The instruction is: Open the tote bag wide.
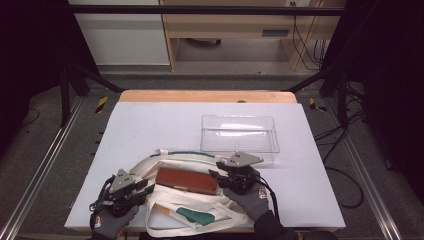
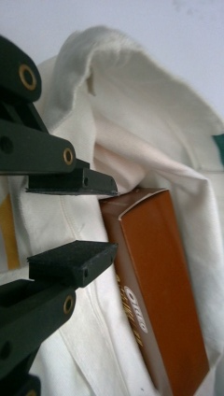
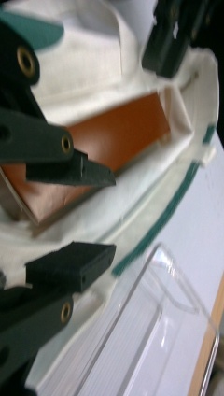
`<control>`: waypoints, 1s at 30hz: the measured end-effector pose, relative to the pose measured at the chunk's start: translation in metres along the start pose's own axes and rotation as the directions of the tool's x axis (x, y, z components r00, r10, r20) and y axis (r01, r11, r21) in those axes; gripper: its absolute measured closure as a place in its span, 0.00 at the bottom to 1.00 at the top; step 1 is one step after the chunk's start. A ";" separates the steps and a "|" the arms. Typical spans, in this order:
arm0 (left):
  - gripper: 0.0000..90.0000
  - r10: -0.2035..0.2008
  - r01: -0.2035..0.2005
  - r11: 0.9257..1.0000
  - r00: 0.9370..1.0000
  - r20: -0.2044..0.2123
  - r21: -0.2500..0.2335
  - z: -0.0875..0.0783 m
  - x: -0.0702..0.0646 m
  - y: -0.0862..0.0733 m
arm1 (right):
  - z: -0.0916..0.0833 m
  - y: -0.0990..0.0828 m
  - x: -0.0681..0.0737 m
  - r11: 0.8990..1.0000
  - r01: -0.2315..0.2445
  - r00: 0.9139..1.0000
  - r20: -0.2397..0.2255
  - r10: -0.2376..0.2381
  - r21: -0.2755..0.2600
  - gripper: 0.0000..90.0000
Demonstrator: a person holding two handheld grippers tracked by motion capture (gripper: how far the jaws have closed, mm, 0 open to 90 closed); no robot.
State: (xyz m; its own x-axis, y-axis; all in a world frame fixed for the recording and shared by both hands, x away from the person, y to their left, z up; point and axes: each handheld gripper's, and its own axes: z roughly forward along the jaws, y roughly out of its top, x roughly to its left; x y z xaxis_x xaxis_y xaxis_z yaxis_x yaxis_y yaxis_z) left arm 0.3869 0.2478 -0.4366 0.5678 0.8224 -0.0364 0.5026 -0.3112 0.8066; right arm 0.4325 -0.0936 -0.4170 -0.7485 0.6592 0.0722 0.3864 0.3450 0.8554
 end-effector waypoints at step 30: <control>0.41 -0.110 0.090 0.982 0.988 -0.109 -0.169 -0.037 0.044 0.001 | 0.038 -0.011 0.014 0.964 0.123 0.991 -0.086 -0.106 0.234 0.30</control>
State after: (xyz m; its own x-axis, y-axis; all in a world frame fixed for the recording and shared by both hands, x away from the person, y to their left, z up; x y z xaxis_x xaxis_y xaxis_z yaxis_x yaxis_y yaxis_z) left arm 0.3881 0.3013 -0.4150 0.4346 0.8986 -0.0600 0.4345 -0.1508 0.8879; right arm 0.4380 -0.0626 -0.4452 -0.8286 0.5593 0.0253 0.4067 0.5702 0.7138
